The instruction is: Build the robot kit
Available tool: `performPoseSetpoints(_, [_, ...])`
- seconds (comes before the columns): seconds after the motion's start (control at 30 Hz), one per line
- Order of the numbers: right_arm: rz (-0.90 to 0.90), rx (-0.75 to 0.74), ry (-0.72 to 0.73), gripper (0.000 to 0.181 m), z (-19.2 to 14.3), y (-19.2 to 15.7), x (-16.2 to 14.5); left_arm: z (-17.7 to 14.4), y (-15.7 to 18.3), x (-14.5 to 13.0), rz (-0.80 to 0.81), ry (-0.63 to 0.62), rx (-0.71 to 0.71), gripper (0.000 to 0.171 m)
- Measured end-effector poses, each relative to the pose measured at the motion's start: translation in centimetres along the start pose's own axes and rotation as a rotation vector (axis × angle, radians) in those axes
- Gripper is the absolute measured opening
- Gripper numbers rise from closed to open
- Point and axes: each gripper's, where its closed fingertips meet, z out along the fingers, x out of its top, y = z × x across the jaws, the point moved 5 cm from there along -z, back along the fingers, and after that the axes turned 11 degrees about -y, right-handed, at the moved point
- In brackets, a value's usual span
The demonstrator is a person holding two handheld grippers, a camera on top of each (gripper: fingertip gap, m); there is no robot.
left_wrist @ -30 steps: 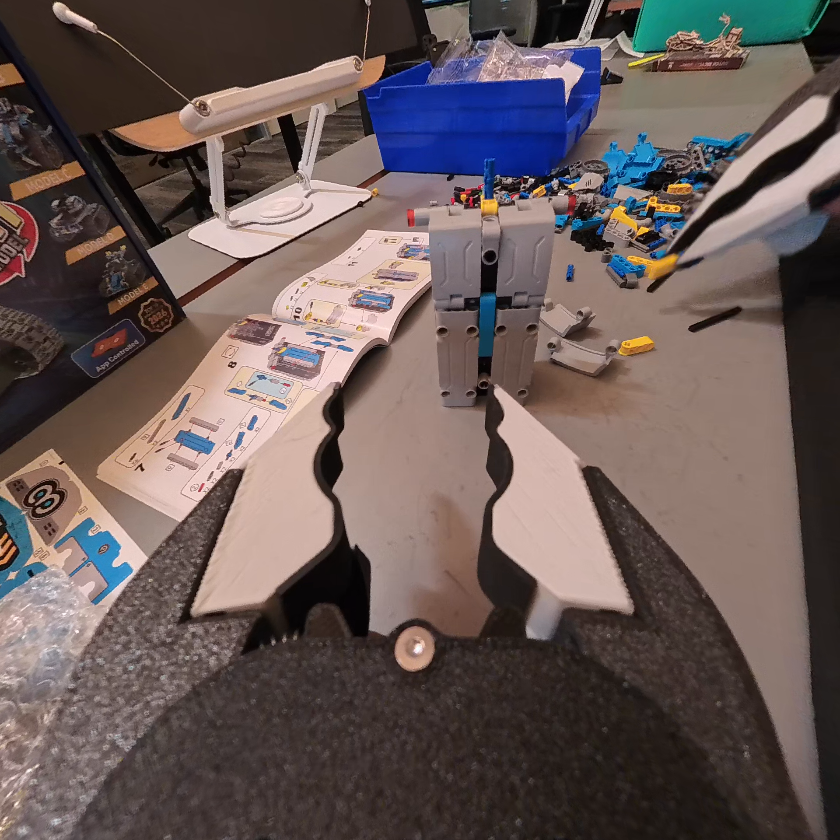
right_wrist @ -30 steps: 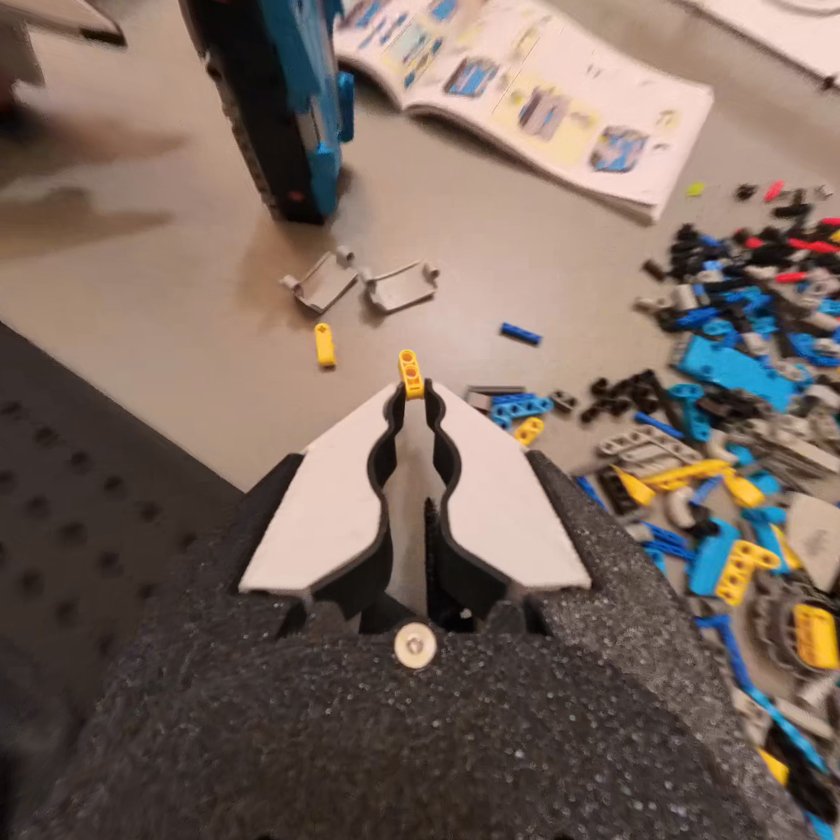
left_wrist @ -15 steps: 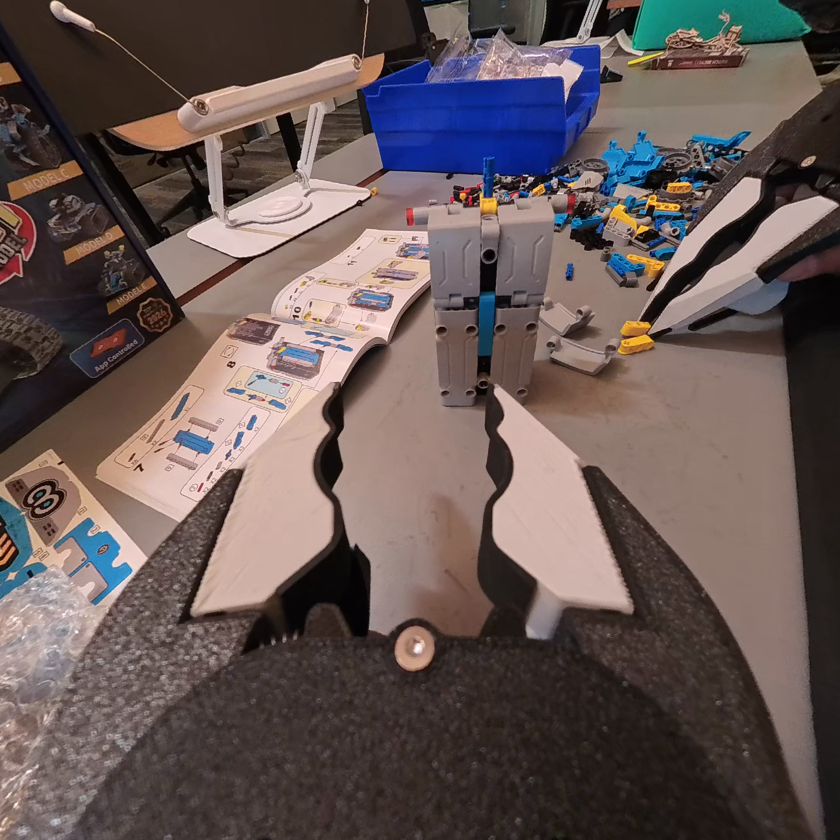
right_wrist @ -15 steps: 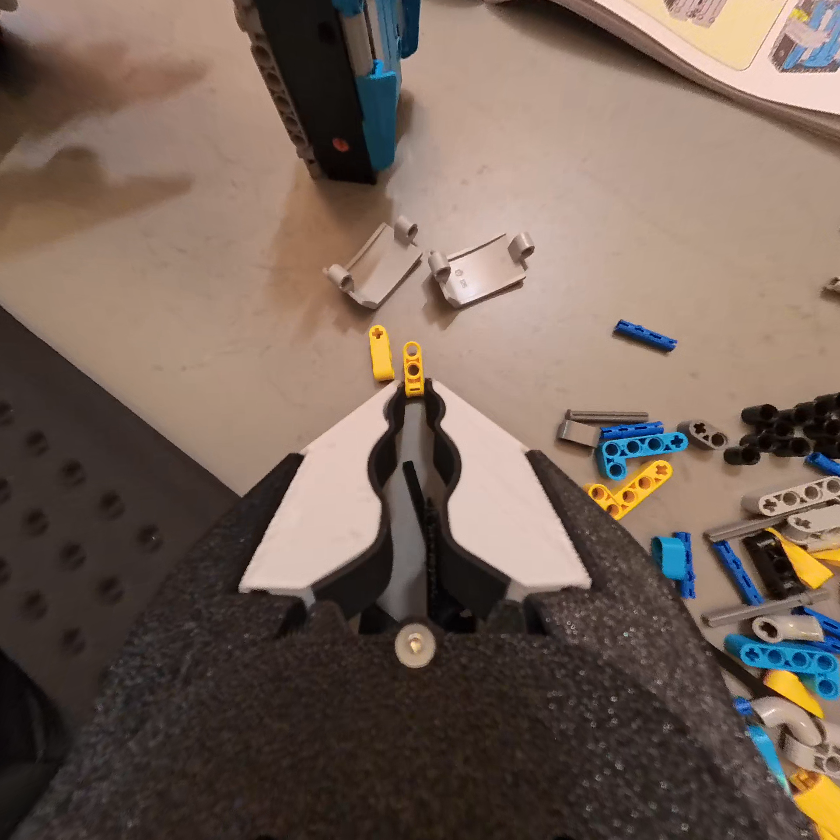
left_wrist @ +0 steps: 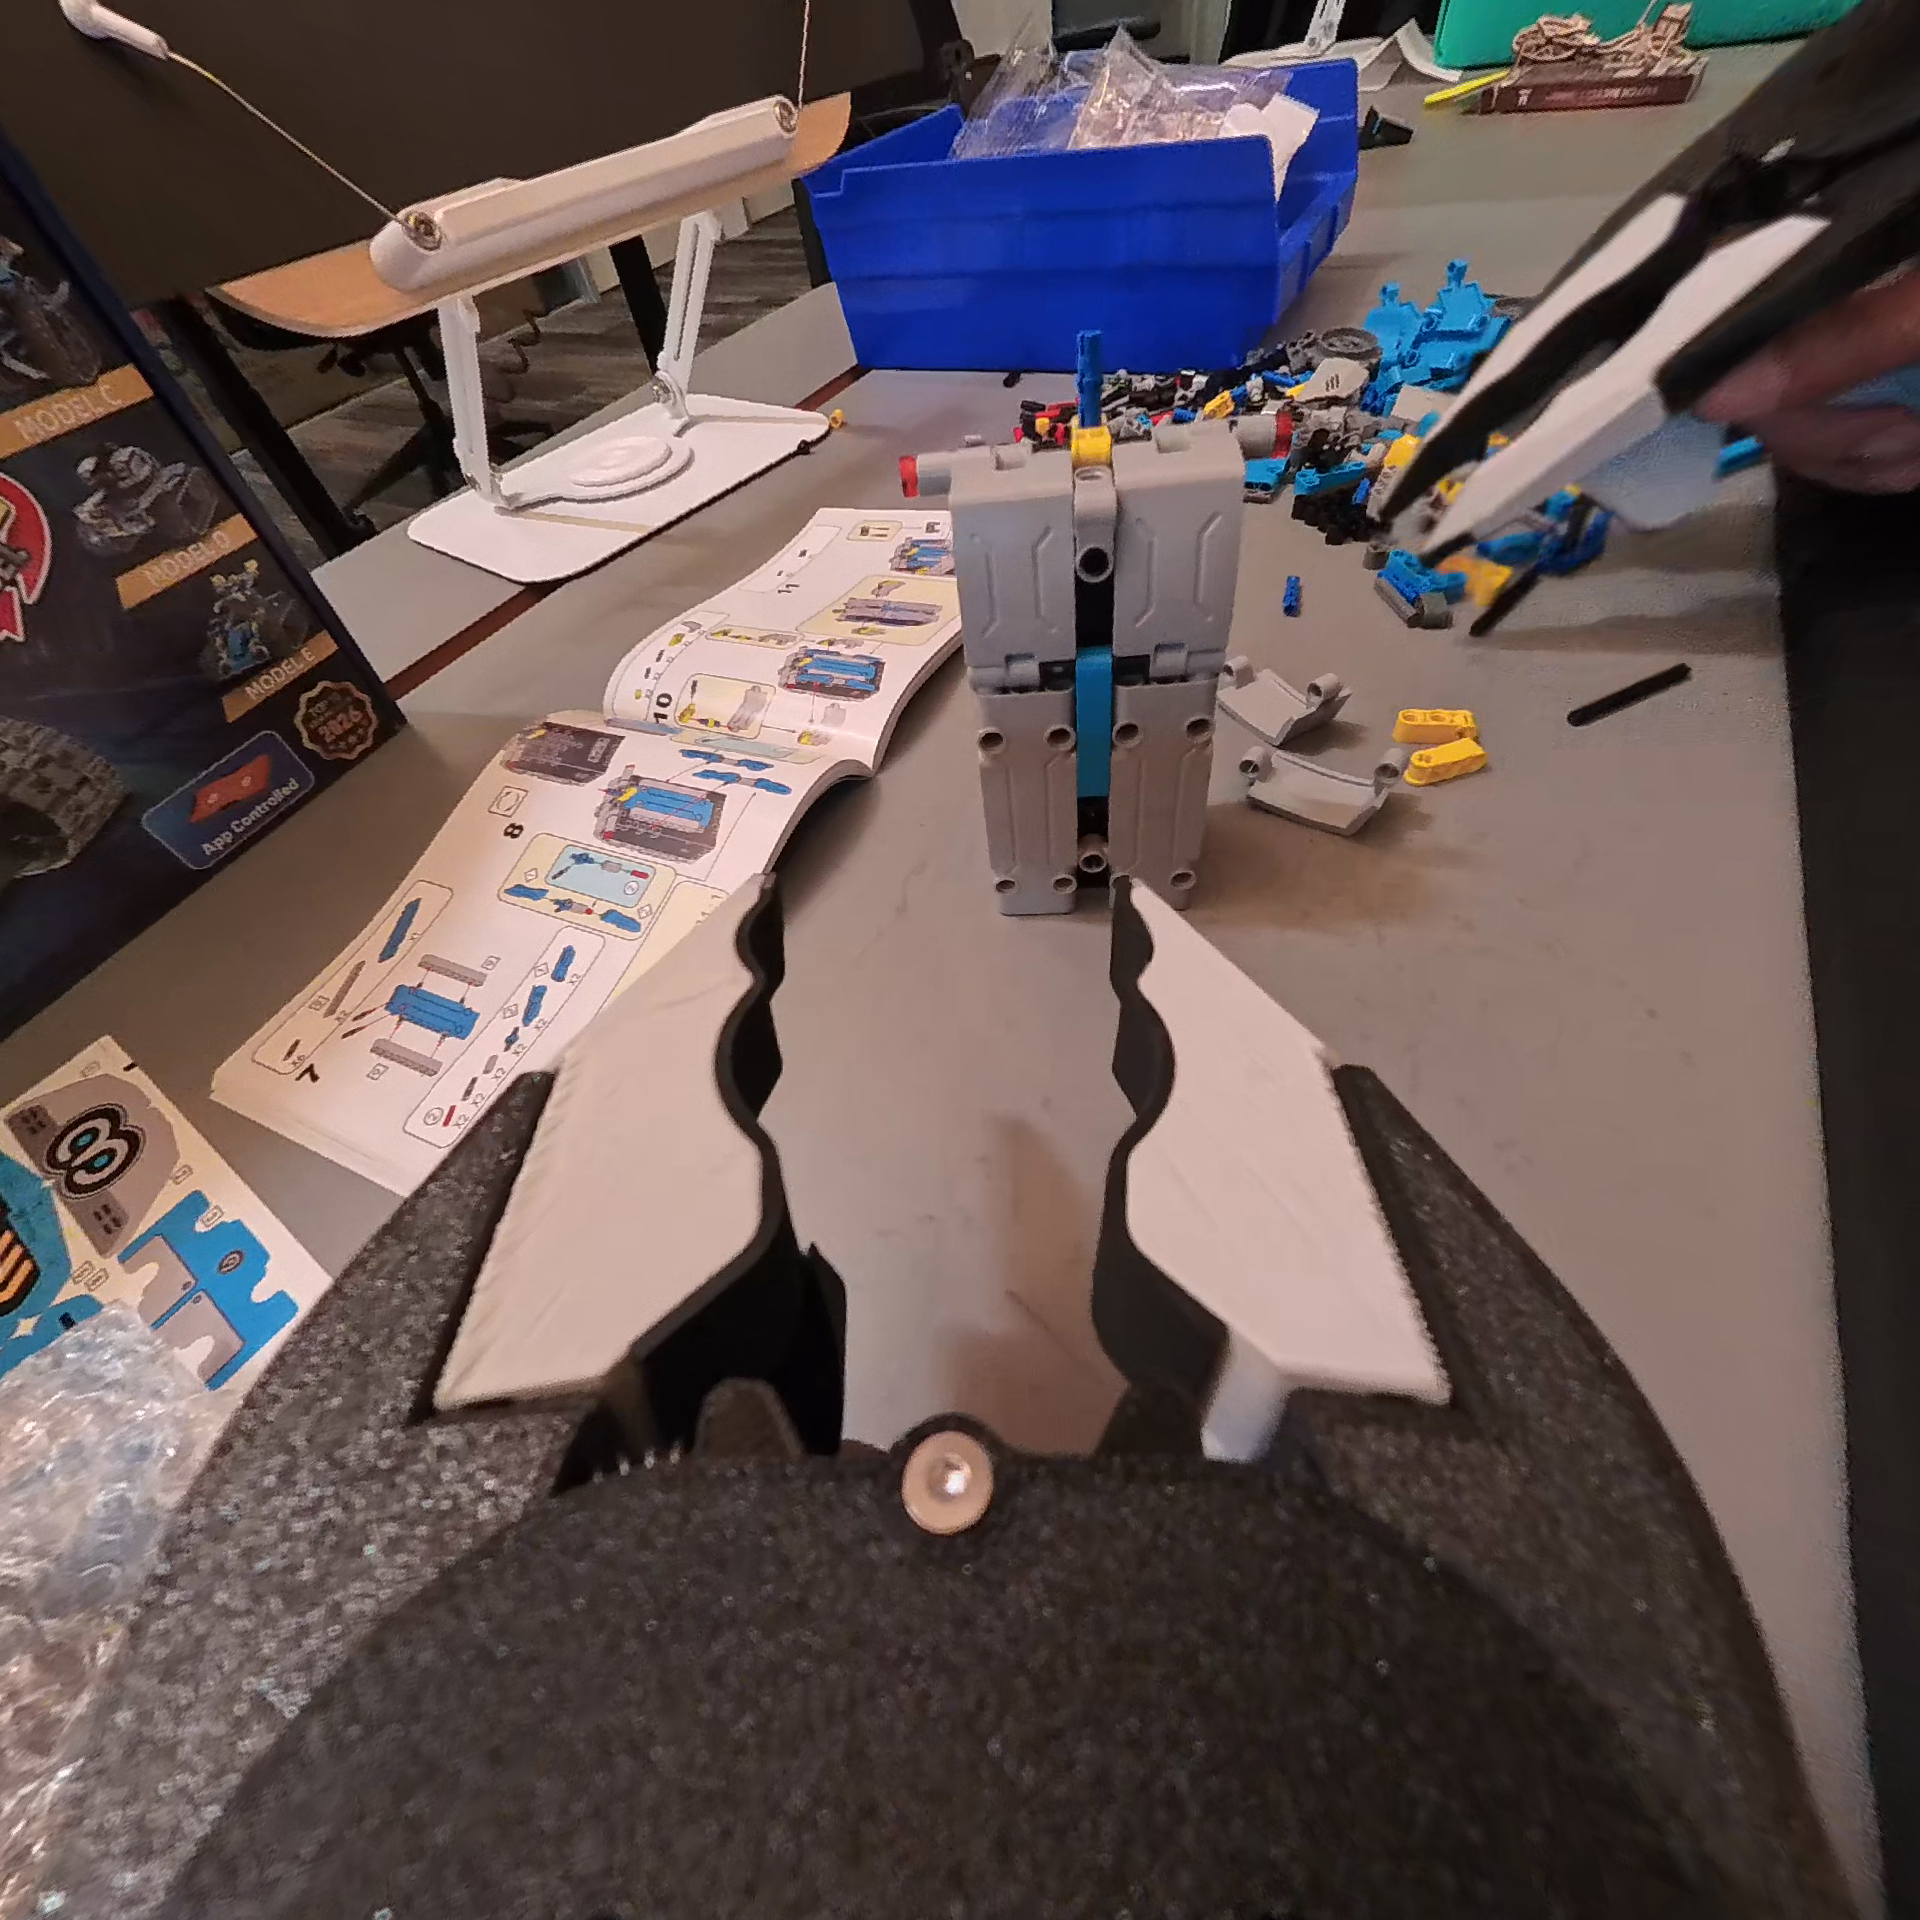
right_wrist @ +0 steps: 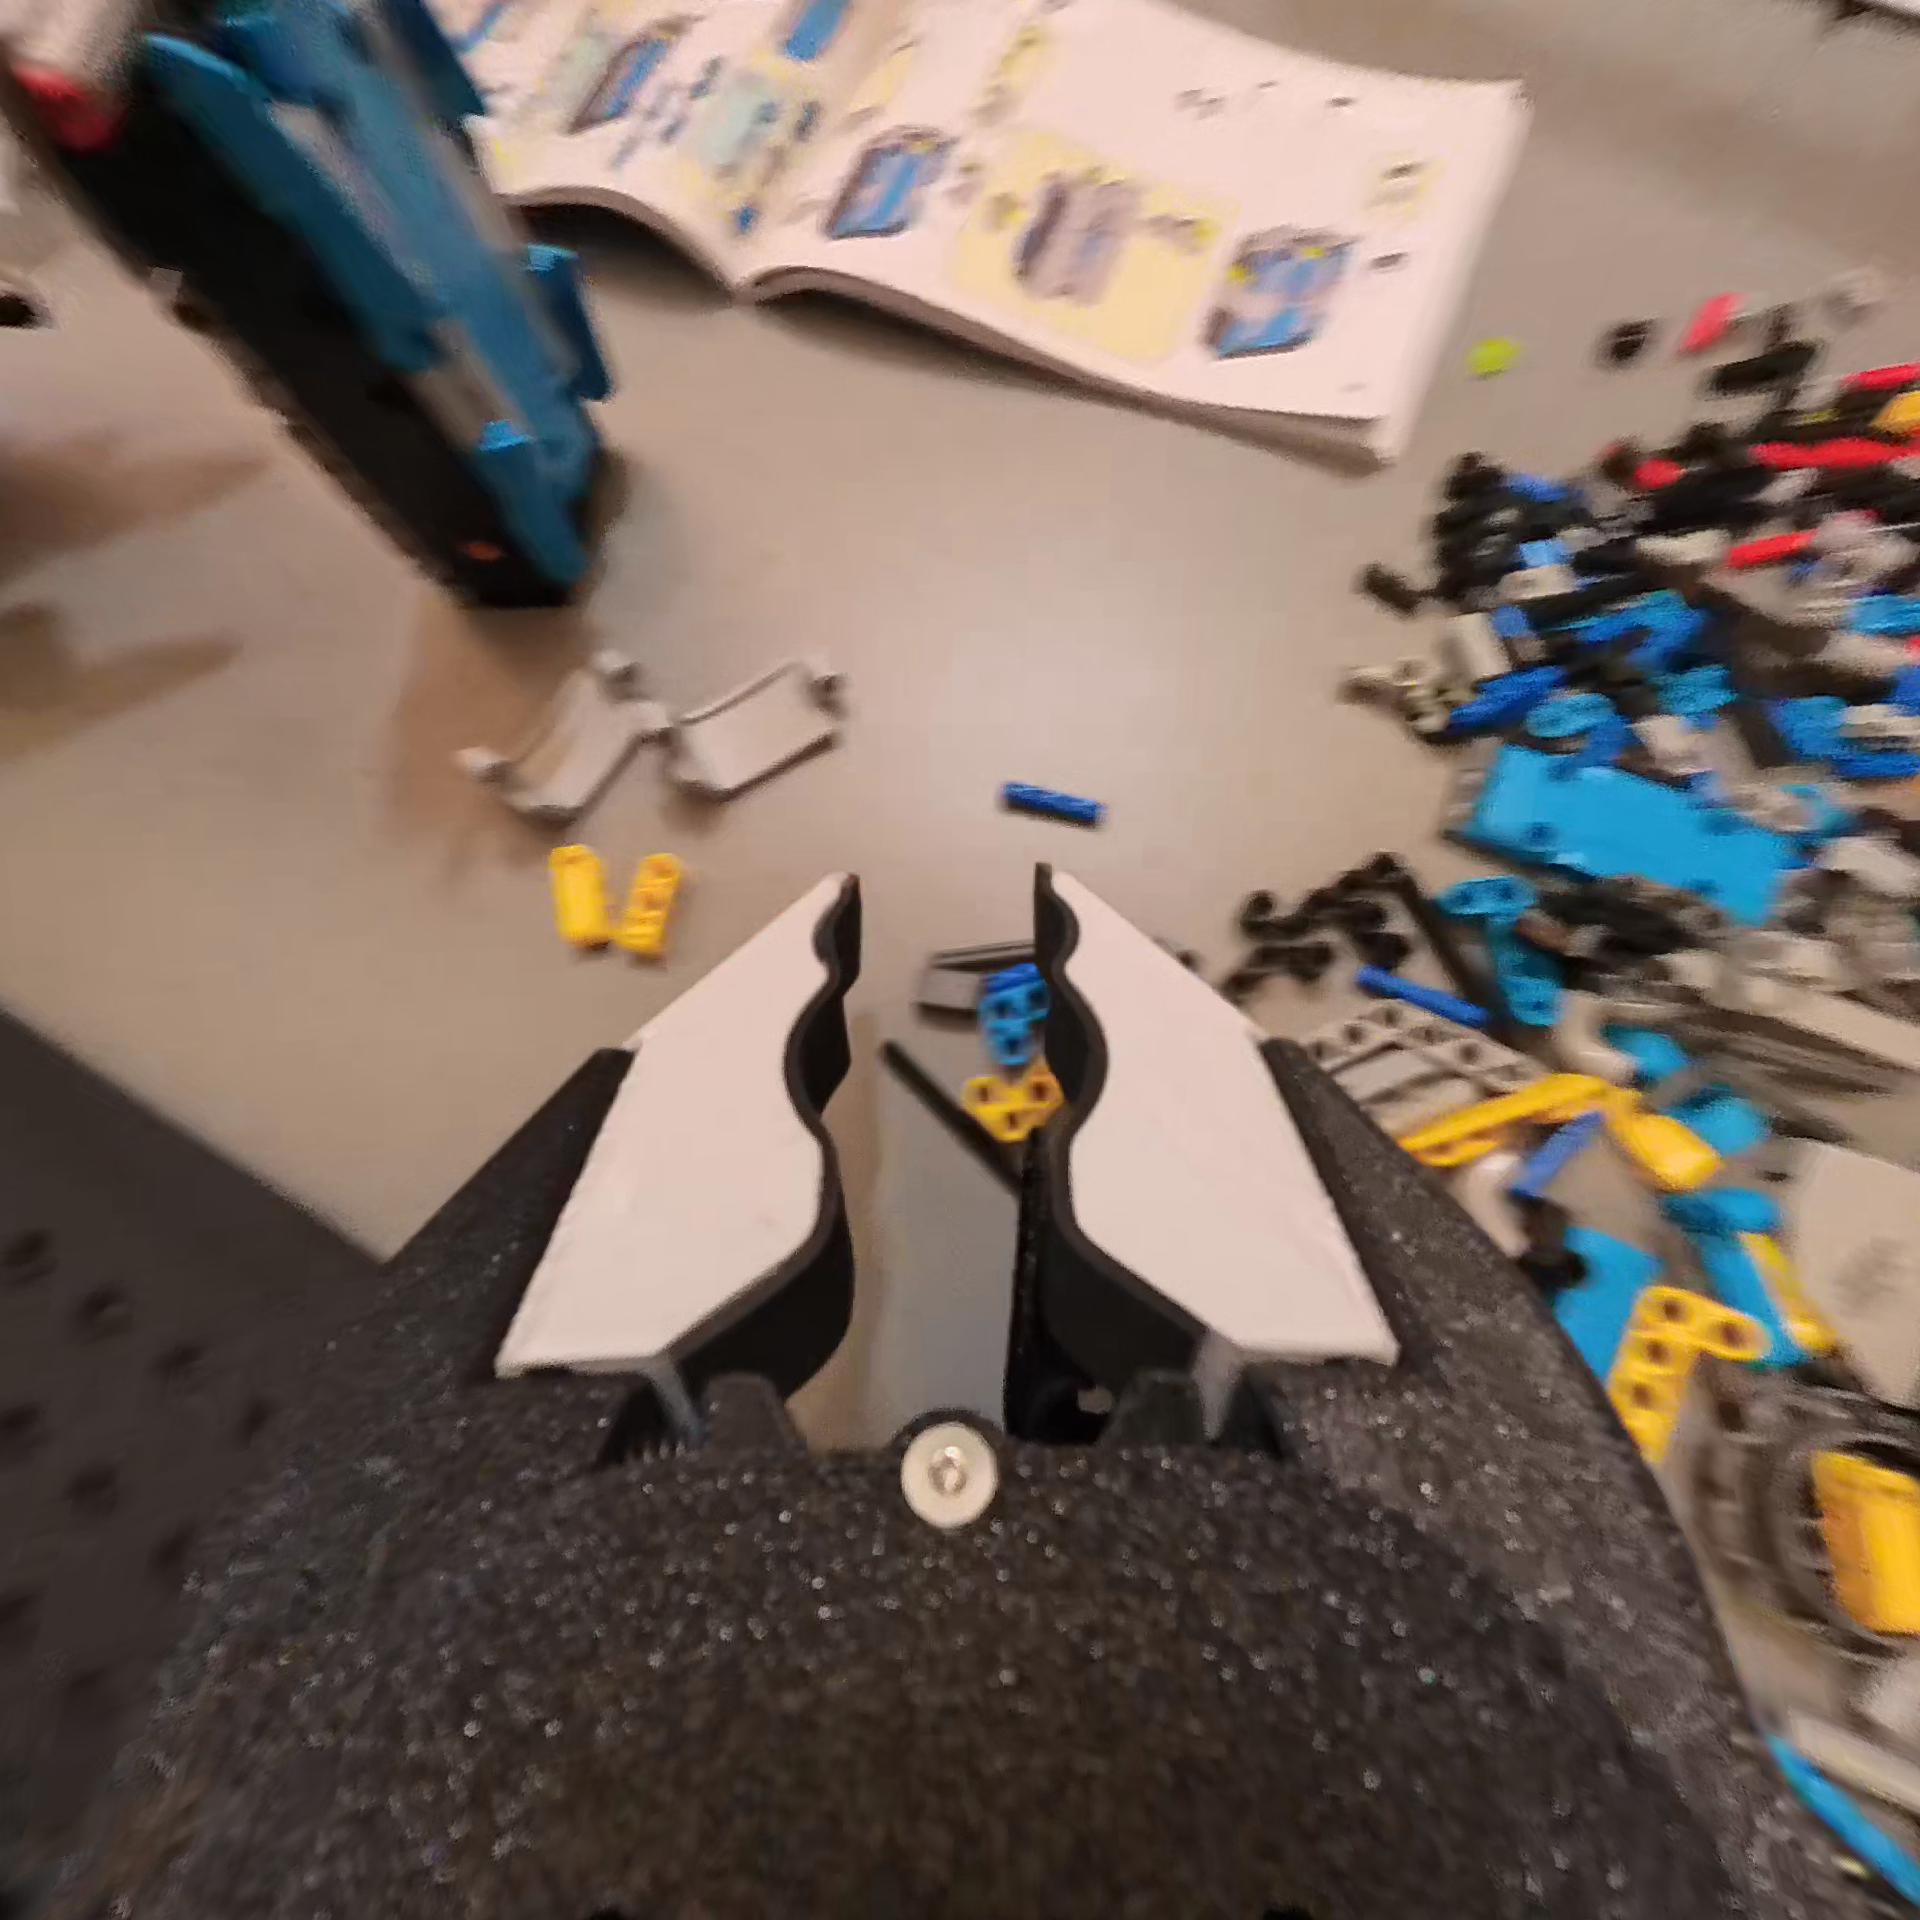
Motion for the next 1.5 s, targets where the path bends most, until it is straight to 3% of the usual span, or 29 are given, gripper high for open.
performPoseSetpoints(0.07, [0.009,-0.035,-0.015,0.039,0.6,1.6,0.3,0.0,-0.1,0.0,-0.004,0.002,0.0,0.063])
performPoseSetpoints(0.13, [0.034,-0.002,-0.021,0.04,1.3,1.8,0.9,0.0,-0.1,0.0,-0.004,0.001,0.002,0.063])
performPoseSetpoints(0.27, [0.036,-0.071,-0.067,0.039,2.6,1.6,1.2,0.0,0.0,0.0,0.0,0.001,0.003,0.063])
performPoseSetpoints(0.5, [0.069,-0.109,-0.122,0.016,3.8,1.5,1.3,0.0,0.1,0.0,0.009,-0.002,0.006,0.064])
performPoseSetpoints(0.53, [0.061,-0.09,-0.126,0.004,3.8,1.3,1.3,0.0,0.1,0.0,0.008,-0.002,0.006,0.064])
performPoseSetpoints(0.73, [-0.009,-0.056,-0.108,0.004,3.1,0.7,1.4,0.0,-0.1,0.0,-0.006,0.0,0.0,0.063])
performPoseSetpoints(0.83, [-0.085,0.045,-0.015,0.004,1.9,-1.2,2.4,0.0,-0.1,0.0,-0.007,0.003,0.001,0.064])
performPoseSetpoints(1.03, [-0.441,0.314,0.091,0.004,0.1,-8.1,1.7,-0.1,-0.4,0.0,-0.04,0.006,-0.016,0.064])
performPoseSetpoints(1.23, [-0.486,0.294,0.03,0.005,1.6,-10.0,1.2,0.0,-0.6,-0.1,-0.066,-0.002,-0.044,0.064])
performPoseSetpoints(1.37, [-0.584,0.448,-0.03,0.005,1.0,-12.5,-0.5,0.1,-0.7,-0.1,-0.075,-0.003,-0.052,0.065])
performPoseSetpoints(1.5, [-0.591,0.344,-0.102,0.004,2.3,-12.1,-1.0,0.1,-0.8,-0.1,-0.093,-0.009,-0.066,0.066])
